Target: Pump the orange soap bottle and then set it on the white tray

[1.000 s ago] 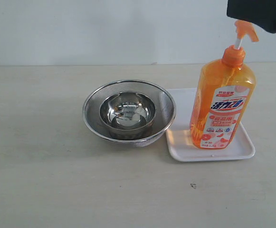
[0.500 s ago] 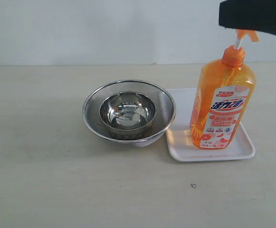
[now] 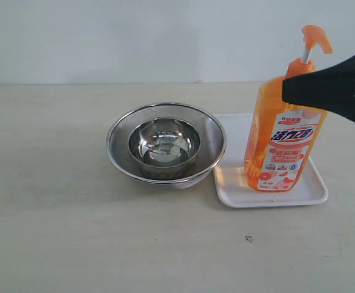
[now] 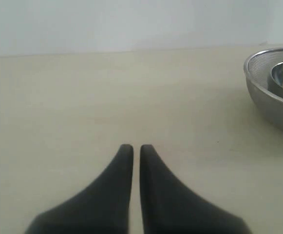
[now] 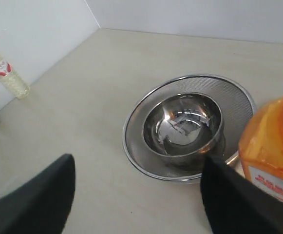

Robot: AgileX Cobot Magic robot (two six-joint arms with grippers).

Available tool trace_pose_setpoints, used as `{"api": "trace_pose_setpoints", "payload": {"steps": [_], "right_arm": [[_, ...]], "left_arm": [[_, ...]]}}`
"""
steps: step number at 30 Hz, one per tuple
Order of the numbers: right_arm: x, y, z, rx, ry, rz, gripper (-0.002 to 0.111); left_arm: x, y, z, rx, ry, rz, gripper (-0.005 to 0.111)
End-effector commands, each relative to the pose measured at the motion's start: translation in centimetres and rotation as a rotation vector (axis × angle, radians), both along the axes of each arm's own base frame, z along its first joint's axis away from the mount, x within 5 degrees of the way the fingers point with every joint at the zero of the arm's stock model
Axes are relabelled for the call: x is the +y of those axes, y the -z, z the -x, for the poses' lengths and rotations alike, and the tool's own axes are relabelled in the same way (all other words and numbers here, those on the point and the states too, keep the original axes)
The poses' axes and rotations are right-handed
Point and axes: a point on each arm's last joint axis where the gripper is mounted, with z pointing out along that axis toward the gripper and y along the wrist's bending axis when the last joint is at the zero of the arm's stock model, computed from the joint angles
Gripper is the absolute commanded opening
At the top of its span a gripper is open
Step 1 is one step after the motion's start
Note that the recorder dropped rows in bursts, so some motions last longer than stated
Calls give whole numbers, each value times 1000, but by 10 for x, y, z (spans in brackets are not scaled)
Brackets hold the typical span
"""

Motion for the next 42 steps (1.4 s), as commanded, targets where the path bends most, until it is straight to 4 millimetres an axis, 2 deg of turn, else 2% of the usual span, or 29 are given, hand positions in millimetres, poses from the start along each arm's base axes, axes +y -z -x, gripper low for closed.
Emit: {"api": "trace_pose_setpoints", "payload": {"steps": [1,3,5,10,14,17,22,25,31,36,42], "right_arm": [[-2,7,-1,-5,41,22,81],[-5,12,-2,-19,65,54,96],[-9,18,-5,-39,117,101,104],[-22,35,-14,-49,268,220,104],[-22,45,-22,-58,230,247,104],[-24,70,-40,-21,201,275,104],[-26,94,-56,-4,203,274,104],[-26,99,-61,10,222,247,104],[-27,93,-66,-57,261,216,104],[-22,96,-67,-164,165,229,104],[-22,105,-74,-253,127,267,104]], "left_arm": [[0,-1,0,-12,-2,0,5],[0,-1,0,-12,-2,0,5],[0,-1,0,-12,-2,0,5],[0,-1,0,-12,-2,0,5],[0,-1,0,-12,-2,0,5],[0,-1,0,-12,-2,0,5],[0,-1,0,-12,-2,0,5],[0,-1,0,-12,-2,0,5],[0,-1,0,-12,-2,0,5],[0,-1,0,-12,-2,0,5],[0,-1,0,-12,-2,0,5]]}}
